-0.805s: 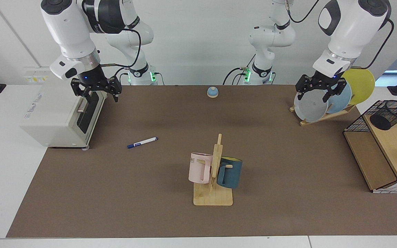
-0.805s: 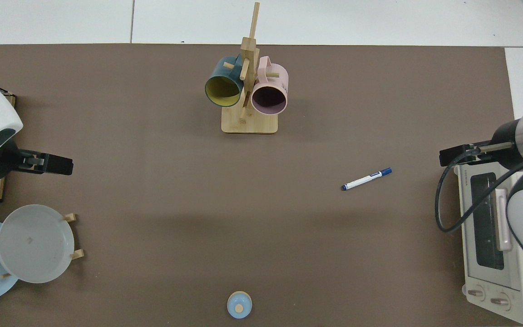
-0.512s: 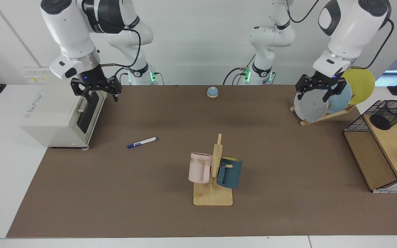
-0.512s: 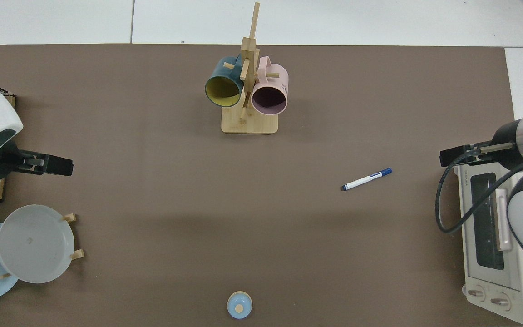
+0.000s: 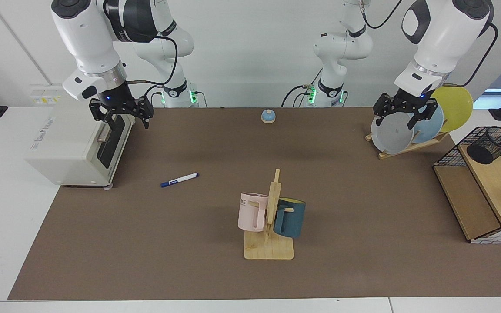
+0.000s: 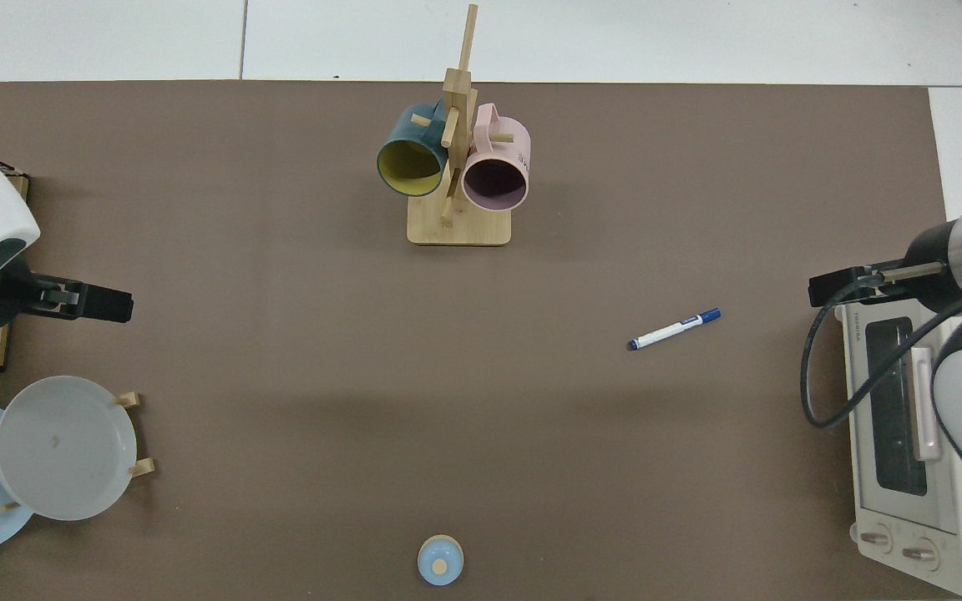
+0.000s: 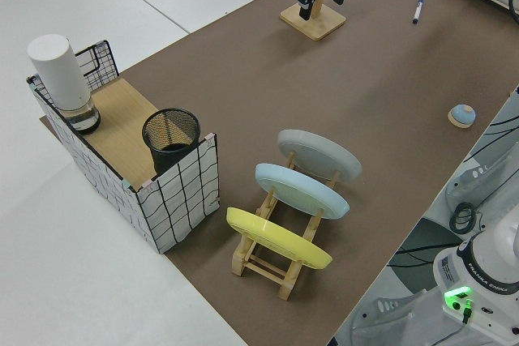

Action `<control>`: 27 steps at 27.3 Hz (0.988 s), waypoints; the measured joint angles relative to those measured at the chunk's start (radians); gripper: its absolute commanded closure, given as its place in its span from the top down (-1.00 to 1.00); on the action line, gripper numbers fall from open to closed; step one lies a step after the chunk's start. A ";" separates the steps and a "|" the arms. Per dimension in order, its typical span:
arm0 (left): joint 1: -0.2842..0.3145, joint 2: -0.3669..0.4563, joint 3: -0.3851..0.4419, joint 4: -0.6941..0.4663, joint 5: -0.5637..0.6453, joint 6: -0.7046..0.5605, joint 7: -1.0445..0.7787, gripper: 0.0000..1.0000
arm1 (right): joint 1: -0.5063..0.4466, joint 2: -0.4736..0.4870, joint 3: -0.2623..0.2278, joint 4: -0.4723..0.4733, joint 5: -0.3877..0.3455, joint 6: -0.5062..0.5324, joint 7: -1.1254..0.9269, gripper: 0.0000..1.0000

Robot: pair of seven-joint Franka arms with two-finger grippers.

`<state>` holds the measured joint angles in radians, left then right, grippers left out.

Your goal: Put markers into pen holder

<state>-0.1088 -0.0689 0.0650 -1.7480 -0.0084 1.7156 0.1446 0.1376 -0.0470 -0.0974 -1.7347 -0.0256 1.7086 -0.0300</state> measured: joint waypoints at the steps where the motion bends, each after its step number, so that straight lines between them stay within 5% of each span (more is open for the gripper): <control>1: 0.000 0.000 0.000 0.000 0.000 0.000 0.000 1.00 | 0.000 0.000 0.000 0.000 0.000 0.000 0.000 1.00; 27: -0.002 -0.003 0.004 0.000 -0.001 -0.018 0.001 1.00 | 0.001 -0.017 0.013 -0.023 0.001 -0.024 -0.002 1.00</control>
<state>-0.1105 -0.0718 0.0690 -1.7481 -0.0097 1.6973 0.1455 0.1385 -0.0644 -0.0846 -1.7574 -0.0245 1.6845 -0.0322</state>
